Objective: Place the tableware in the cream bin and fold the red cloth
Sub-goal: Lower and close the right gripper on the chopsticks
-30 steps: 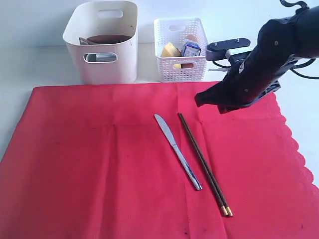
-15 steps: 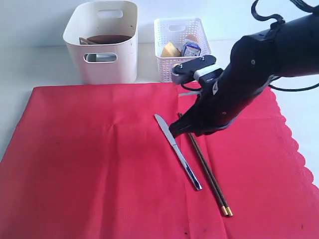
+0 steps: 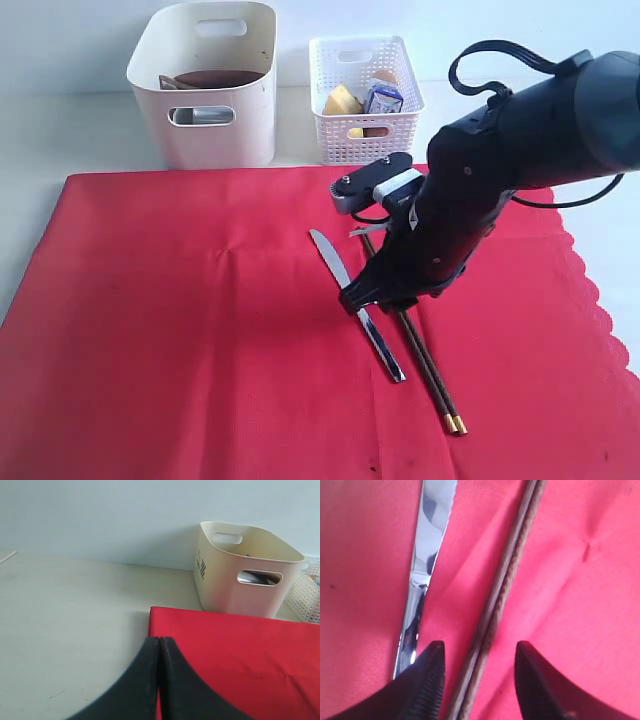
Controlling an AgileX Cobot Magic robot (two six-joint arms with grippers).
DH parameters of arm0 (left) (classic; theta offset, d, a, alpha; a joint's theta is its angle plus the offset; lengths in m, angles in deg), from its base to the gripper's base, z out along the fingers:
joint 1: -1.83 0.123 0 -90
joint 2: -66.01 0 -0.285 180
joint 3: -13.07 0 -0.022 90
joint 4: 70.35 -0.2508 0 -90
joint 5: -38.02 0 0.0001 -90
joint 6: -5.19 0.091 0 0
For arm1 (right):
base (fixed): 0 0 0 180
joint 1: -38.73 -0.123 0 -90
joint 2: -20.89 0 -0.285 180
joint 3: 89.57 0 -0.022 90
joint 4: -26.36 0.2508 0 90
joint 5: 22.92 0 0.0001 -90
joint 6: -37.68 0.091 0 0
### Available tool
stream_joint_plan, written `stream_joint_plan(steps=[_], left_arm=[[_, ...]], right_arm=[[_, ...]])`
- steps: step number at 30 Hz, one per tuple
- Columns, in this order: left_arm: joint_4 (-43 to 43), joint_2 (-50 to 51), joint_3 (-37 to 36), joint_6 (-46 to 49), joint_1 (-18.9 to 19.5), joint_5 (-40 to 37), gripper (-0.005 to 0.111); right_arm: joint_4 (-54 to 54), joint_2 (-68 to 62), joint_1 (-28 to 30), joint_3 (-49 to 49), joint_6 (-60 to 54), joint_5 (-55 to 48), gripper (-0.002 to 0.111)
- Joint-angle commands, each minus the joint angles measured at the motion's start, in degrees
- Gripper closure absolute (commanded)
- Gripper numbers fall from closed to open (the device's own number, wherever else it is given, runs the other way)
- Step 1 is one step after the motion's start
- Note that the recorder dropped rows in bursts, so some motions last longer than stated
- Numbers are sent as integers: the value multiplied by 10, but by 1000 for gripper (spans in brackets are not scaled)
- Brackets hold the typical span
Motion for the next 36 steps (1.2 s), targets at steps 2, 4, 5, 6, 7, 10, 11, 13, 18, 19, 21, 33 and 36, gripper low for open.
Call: stream_joint_plan(steps=[2, 4, 5, 6, 7, 10, 11, 13, 18, 19, 21, 33, 36], left_arm=[[-1, -4, 0, 3, 0, 3, 105], [-1, -4, 0, 3, 0, 3, 105], [-1, -4, 0, 3, 0, 3, 105], [-1, -4, 0, 3, 0, 3, 105], [-1, -4, 0, 3, 0, 3, 105], [-1, -4, 0, 3, 0, 3, 105], [-1, -4, 0, 3, 0, 3, 105], [-1, -4, 0, 3, 0, 3, 105], [-1, -4, 0, 3, 0, 3, 105], [-1, -4, 0, 3, 0, 3, 105], [-1, -4, 0, 3, 0, 3, 105], [-1, -4, 0, 3, 0, 3, 105], [-1, -4, 0, 3, 0, 3, 105]], right_arm=[[-12, 0, -1, 2, 4, 15, 64], [-12, 0, -1, 2, 4, 17, 65], [-10, -1, -1, 2, 4, 19, 66], [-10, -2, -1, 2, 4, 20, 67], [-10, -4, -1, 2, 4, 20, 68], [-9, -19, -1, 2, 4, 20, 72], [-9, -26, -1, 2, 4, 20, 72], [-9, -39, -1, 2, 4, 20, 73], [-9, -50, -1, 2, 3, 19, 75], [-9, -50, -1, 2, 2, 18, 78], [-9, -50, -1, 2, 2, 17, 86], [-18, -33, -1, 2, -2, -7, 108], [-24, -15, -1, 2, -2, -7, 108]])
